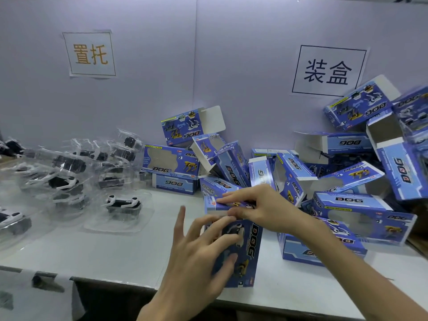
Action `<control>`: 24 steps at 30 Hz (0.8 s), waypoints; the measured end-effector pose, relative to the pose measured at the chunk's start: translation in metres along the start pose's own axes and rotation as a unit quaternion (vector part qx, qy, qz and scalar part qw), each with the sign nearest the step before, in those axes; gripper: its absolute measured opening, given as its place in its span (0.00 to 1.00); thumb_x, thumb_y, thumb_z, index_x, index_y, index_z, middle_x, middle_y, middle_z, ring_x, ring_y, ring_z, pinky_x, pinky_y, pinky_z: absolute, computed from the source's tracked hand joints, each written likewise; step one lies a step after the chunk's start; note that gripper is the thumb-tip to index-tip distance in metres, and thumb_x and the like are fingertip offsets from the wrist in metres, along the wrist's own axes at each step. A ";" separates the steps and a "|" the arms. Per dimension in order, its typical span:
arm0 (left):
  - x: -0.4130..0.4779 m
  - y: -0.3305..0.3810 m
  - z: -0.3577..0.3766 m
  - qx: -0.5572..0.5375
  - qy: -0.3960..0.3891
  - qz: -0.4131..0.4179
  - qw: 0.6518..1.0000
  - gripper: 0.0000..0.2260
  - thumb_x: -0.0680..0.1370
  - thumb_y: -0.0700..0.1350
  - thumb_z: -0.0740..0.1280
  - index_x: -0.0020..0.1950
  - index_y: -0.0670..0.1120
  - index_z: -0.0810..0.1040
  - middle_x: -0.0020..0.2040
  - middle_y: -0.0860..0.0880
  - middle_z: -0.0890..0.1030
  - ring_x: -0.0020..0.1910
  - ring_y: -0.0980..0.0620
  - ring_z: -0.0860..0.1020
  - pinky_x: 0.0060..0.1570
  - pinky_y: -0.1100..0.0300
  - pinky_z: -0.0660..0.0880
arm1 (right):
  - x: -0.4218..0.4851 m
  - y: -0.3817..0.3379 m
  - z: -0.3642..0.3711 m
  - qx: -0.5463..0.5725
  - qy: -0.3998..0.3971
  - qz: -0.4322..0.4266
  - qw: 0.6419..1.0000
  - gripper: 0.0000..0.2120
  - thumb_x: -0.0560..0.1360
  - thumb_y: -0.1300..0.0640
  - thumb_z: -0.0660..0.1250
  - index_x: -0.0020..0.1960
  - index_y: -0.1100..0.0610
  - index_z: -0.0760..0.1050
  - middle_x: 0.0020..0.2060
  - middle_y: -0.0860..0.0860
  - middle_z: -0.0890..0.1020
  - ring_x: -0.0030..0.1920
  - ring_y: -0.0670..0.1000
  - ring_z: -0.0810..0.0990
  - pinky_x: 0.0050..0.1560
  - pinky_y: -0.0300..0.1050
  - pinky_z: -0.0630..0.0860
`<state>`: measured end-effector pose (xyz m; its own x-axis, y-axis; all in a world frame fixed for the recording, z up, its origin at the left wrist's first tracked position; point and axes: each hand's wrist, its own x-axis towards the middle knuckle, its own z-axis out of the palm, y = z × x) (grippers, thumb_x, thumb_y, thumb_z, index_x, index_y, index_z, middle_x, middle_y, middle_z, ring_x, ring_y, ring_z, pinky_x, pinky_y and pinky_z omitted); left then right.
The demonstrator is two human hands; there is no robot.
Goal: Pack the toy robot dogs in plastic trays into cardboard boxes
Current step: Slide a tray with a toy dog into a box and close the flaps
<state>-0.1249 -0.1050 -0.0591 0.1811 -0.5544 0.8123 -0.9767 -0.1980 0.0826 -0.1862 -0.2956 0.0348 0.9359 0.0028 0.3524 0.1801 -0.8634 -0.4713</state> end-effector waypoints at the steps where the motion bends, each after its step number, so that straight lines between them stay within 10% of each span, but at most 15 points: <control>1: -0.002 0.001 0.001 0.002 0.002 -0.003 1.000 0.11 0.75 0.54 0.67 0.56 0.59 0.80 0.68 0.62 0.74 0.70 0.55 0.70 0.73 0.34 0.52 | 0.000 0.000 0.001 0.000 -0.007 0.000 1.000 0.14 0.77 0.54 0.71 0.62 0.43 0.81 0.61 0.42 0.82 0.64 0.35 0.75 0.67 0.42 0.73; 9: -0.005 -0.002 0.002 -0.082 0.074 -0.031 0.993 0.08 0.75 0.48 0.65 0.52 0.57 0.80 0.69 0.58 0.75 0.70 0.56 0.71 0.71 0.44 0.61 | -0.001 -0.008 0.000 -0.071 -0.073 0.004 0.995 0.16 0.82 0.52 0.64 0.68 0.41 0.76 0.71 0.42 0.73 0.72 0.36 0.66 0.74 0.44 0.66; 14: -0.003 -0.007 -0.003 -0.053 0.032 -0.060 0.996 0.18 0.75 0.48 0.64 0.65 0.53 0.78 0.72 0.58 0.72 0.72 0.58 0.69 0.67 0.53 0.67 | -0.017 -0.007 0.013 -0.228 -0.052 -0.035 0.972 0.20 0.84 0.51 0.53 0.74 0.38 0.66 0.78 0.36 0.54 0.78 0.38 0.42 0.74 0.40 0.32; 18: -0.001 -0.007 -0.001 -0.040 0.007 -0.066 0.997 0.21 0.74 0.46 0.69 0.67 0.52 0.77 0.71 0.58 0.73 0.71 0.57 0.70 0.65 0.56 0.67 | -0.027 -0.001 0.007 -0.042 -0.021 0.015 0.999 0.22 0.82 0.60 0.60 0.73 0.43 0.71 0.70 0.40 0.69 0.71 0.39 0.64 0.73 0.40 0.61; 24: 0.004 -0.007 -0.002 -0.010 0.003 -0.064 0.998 0.22 0.76 0.51 0.63 0.71 0.52 0.74 0.67 0.58 0.75 0.65 0.54 0.72 0.60 0.58 0.69 | -0.049 0.027 0.005 0.024 0.177 0.006 0.984 0.08 0.76 0.56 0.72 0.54 0.50 0.84 0.54 0.40 0.84 0.59 0.40 0.79 0.59 0.38 0.75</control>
<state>-0.1176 -0.1048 -0.0551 0.3035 -0.5216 0.7974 -0.9479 -0.2503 0.1970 -0.2253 -0.3166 0.0012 0.7755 -0.1899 0.6021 0.1915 -0.8379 -0.5111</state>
